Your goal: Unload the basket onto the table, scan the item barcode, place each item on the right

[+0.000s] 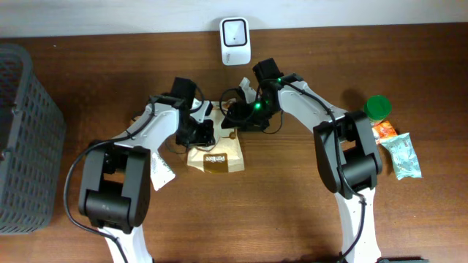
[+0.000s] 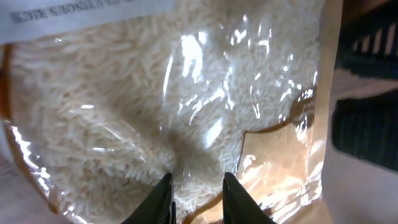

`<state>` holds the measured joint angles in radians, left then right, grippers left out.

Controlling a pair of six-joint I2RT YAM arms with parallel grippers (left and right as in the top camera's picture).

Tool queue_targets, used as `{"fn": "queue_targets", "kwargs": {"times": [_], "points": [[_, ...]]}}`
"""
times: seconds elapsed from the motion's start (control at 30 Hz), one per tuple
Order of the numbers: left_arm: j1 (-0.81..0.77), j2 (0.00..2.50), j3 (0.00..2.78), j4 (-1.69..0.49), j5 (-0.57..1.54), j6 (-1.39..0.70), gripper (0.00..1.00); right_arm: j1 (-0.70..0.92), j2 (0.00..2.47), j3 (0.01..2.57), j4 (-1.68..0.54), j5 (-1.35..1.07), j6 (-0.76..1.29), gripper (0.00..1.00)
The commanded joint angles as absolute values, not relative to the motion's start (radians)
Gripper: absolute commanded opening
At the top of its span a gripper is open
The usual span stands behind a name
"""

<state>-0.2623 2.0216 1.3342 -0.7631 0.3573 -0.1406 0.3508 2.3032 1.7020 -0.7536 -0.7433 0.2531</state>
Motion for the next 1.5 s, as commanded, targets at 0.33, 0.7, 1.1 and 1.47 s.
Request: {"fn": "queue_targets", "kwargs": {"times": [0.33,0.7,1.1,1.47], "points": [[-0.15,1.962,1.47,-0.92,0.378,-0.13,0.03,0.332,2.33,1.692,-0.771,-0.721,0.239,0.67],[-0.134,1.971,1.241,-0.619,0.384,-0.303,0.0,0.332,2.33,1.692,-0.77,-0.704,0.24,0.67],[-0.131,2.061,1.097,-0.497,0.348,-0.382,0.0,0.352,2.353,1.692,-0.77,-0.706,0.216,0.67],[-0.128,2.061,1.097,-0.497,0.351,-0.381,0.0,0.429,2.447,1.692,-0.652,-0.918,0.218,0.62]]}}
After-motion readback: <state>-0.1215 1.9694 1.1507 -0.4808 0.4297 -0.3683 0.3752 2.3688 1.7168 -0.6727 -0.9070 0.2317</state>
